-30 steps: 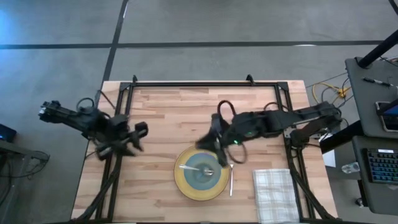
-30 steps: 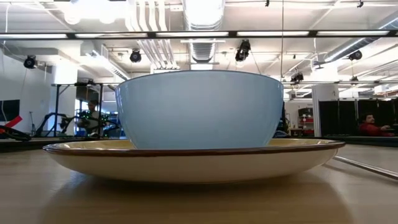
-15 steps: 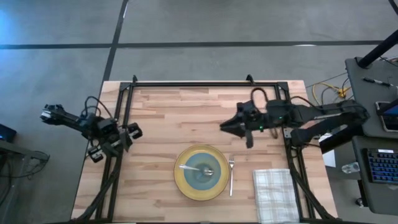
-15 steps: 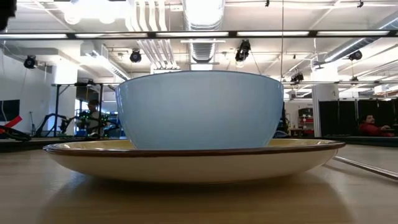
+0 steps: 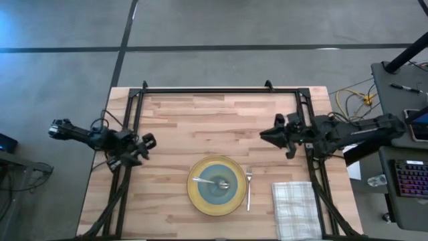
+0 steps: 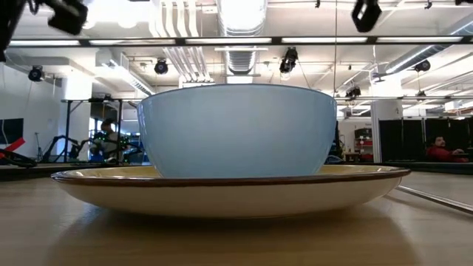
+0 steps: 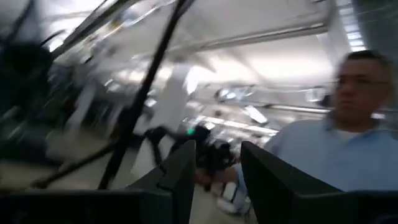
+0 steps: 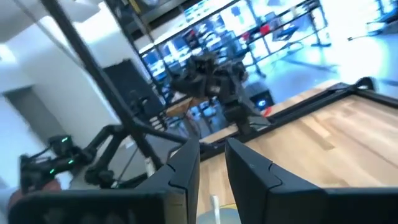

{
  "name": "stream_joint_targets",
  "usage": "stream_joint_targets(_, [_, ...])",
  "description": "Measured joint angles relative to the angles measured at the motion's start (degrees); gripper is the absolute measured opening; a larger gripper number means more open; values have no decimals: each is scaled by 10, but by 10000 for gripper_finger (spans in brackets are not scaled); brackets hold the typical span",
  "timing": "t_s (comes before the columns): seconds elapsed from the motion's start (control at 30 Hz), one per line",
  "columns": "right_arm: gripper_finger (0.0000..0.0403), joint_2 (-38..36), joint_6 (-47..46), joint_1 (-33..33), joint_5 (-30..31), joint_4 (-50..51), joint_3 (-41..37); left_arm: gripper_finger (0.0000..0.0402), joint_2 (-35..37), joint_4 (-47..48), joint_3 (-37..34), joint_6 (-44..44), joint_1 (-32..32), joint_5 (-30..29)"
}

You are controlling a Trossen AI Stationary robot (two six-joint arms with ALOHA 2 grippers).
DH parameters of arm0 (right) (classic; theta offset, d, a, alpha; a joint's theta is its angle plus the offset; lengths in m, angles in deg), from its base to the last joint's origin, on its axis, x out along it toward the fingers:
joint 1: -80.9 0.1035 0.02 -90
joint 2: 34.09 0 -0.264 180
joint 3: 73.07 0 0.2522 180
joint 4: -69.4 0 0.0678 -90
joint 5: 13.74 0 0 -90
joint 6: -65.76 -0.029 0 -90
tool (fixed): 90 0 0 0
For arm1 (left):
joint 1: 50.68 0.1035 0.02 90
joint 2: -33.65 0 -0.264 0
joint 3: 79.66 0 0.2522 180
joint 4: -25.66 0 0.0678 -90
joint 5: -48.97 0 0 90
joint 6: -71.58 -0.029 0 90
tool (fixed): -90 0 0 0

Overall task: Set table place
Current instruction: Return to Home Position

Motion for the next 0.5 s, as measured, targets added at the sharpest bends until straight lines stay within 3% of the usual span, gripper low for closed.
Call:
stream_joint_targets(0.2, [77, -89, 1, 0, 35, 11, -63, 114, 65, 202, 35, 3, 5, -81])
stream_joint_targets(0.37, [73, -137, 4, 0, 43, 23, -97, 114, 123, 214, 44, -75, 5, -87])
stream_joint_targets(0.5, [69, -167, 7, -1, 69, 35, -125, 114, 147, 262, 36, -88, 5, -101])
